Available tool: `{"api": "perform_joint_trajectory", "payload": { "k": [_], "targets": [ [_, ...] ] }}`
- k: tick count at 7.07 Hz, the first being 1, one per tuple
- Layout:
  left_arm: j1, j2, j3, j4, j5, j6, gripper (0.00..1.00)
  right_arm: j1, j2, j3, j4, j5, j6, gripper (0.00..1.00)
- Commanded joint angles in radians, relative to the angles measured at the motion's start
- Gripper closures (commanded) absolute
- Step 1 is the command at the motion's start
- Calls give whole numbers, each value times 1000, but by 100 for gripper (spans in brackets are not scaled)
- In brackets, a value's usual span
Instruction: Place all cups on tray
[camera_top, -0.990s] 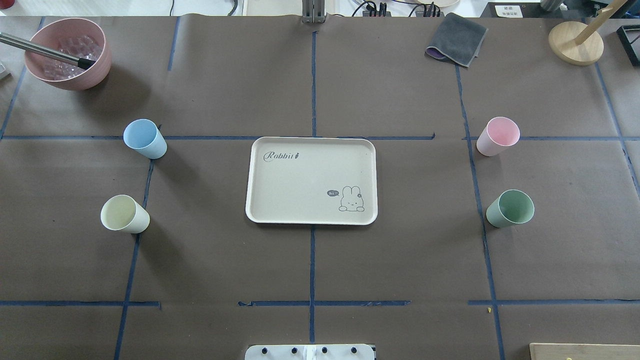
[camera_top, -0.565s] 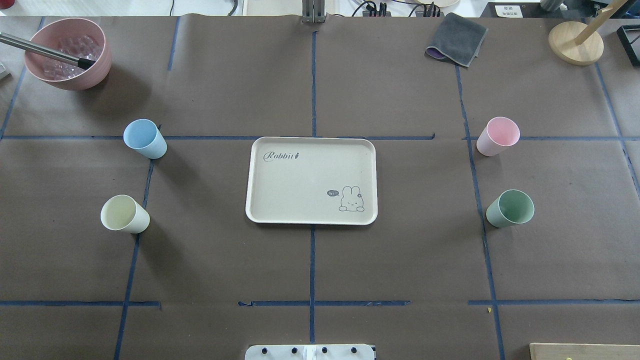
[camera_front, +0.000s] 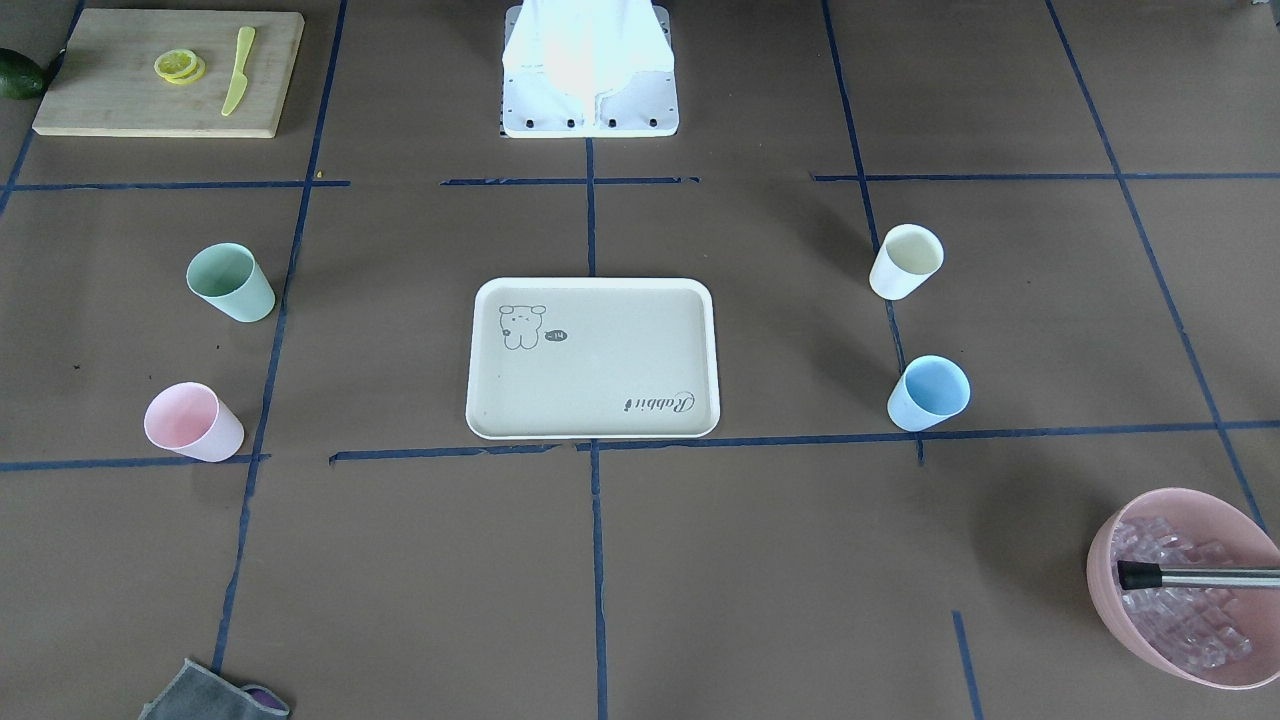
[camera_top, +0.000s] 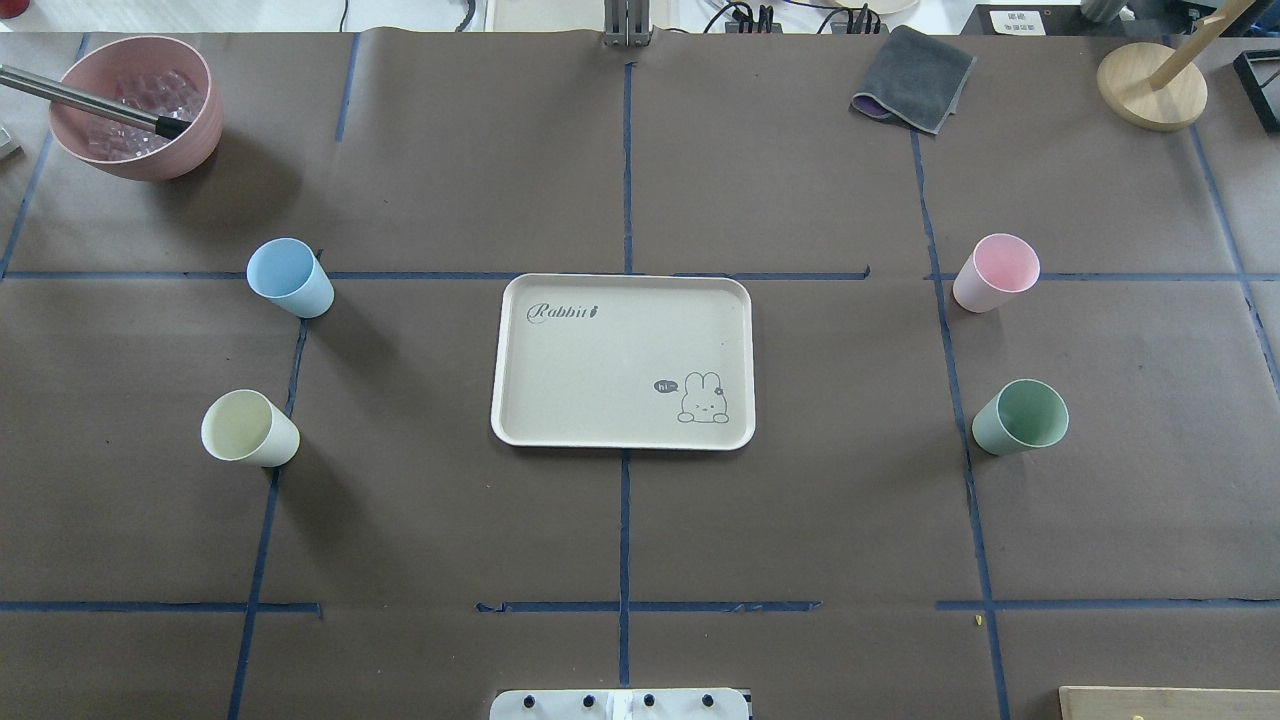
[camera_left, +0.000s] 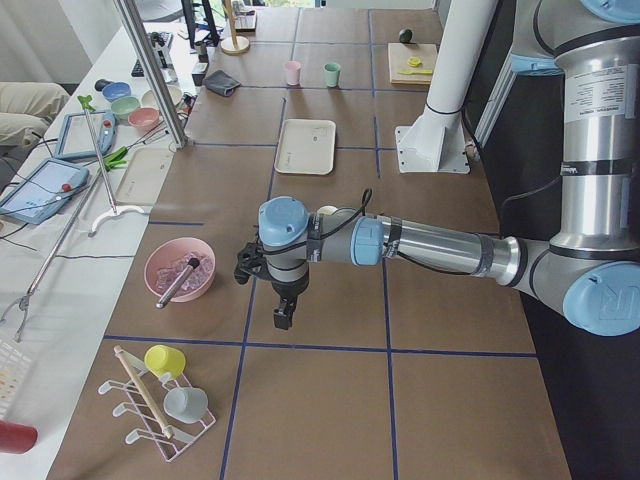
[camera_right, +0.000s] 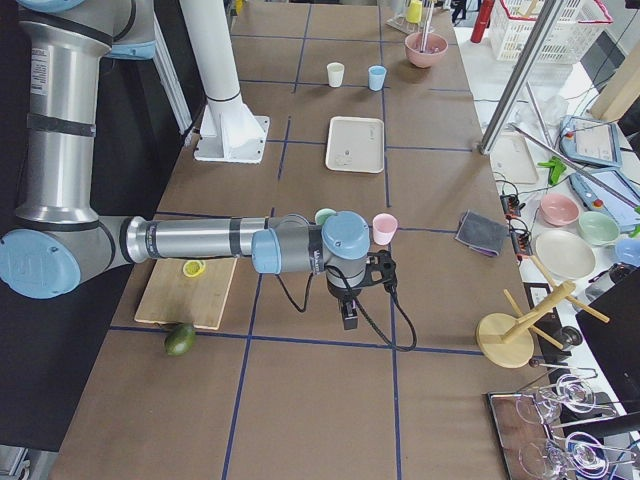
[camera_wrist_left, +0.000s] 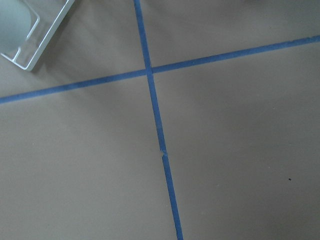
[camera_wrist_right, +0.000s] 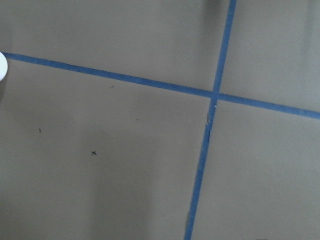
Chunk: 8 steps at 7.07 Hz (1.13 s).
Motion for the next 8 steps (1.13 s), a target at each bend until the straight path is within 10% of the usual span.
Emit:
{"api": "perform_joint_trajectory", "payload": {
  "k": [1, 6, 8],
  "targets": [
    [2, -19, -3, -28, -4, 4, 0, -104, 51, 1, 101, -7, 92, 2],
    [2, -23, 3, -42, -6, 3, 0, -343, 289, -87, 136, -87, 577, 3],
    [2, -23, 3, -42, -21, 3, 0, -424, 309, -190, 350, -110, 743, 3]
  ]
}}
